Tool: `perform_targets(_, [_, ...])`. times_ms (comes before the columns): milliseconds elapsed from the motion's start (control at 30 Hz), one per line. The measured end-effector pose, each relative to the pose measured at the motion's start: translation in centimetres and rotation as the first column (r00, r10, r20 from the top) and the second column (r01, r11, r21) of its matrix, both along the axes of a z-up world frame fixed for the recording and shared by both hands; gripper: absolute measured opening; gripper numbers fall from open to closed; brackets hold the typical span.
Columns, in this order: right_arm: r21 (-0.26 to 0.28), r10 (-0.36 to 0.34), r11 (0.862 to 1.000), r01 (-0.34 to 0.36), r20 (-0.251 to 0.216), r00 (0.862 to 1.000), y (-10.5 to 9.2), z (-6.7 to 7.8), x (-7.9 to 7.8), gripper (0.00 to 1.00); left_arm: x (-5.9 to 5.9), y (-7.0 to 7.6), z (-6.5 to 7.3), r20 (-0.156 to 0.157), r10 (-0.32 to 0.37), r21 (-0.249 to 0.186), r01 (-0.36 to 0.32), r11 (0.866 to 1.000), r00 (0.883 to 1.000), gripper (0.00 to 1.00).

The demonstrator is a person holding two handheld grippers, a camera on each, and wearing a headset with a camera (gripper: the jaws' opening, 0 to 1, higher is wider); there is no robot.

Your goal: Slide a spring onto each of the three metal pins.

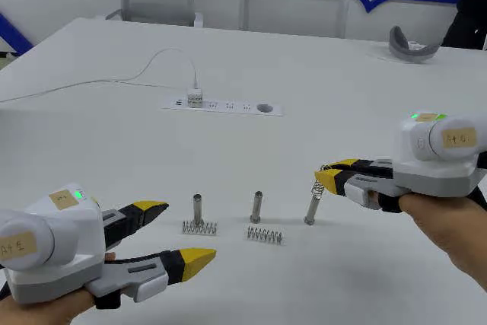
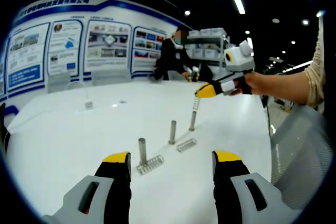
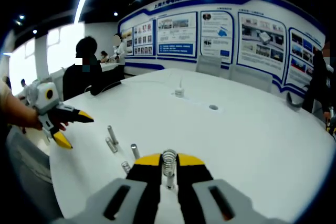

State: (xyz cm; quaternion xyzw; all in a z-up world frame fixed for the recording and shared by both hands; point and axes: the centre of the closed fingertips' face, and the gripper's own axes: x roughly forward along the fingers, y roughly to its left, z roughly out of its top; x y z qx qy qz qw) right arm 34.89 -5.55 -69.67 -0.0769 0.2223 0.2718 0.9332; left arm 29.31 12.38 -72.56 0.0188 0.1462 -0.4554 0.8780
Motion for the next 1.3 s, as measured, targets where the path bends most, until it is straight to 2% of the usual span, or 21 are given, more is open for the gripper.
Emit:
perform_targets(367, [-0.004, -0.005, 1.000, 0.005, -0.018, 1.000, -0.4, -1.1, 0.4, 0.12, 0.0, 0.0, 0.0, -0.002, 0.002, 0.003, -0.002, 1.000, 1.000, 0.64])
perform_targets(633, [-0.021, -0.002, 1.000, 0.001, -0.037, 0.999, -0.4, -2.9, 0.5, 0.12, 0.0, 0.0, -0.2, -0.005, 0.004, 0.006, -0.003, 1.000, 1.000, 0.64])
perform_targets(1300, [-0.040, -0.011, 0.999, 0.008, -0.082, 0.997, -0.3, -6.0, 0.8, 0.12, 0.2, 0.2, -0.6, -0.011, 0.004, 0.009, -0.004, 1.000, 1.000, 0.63])
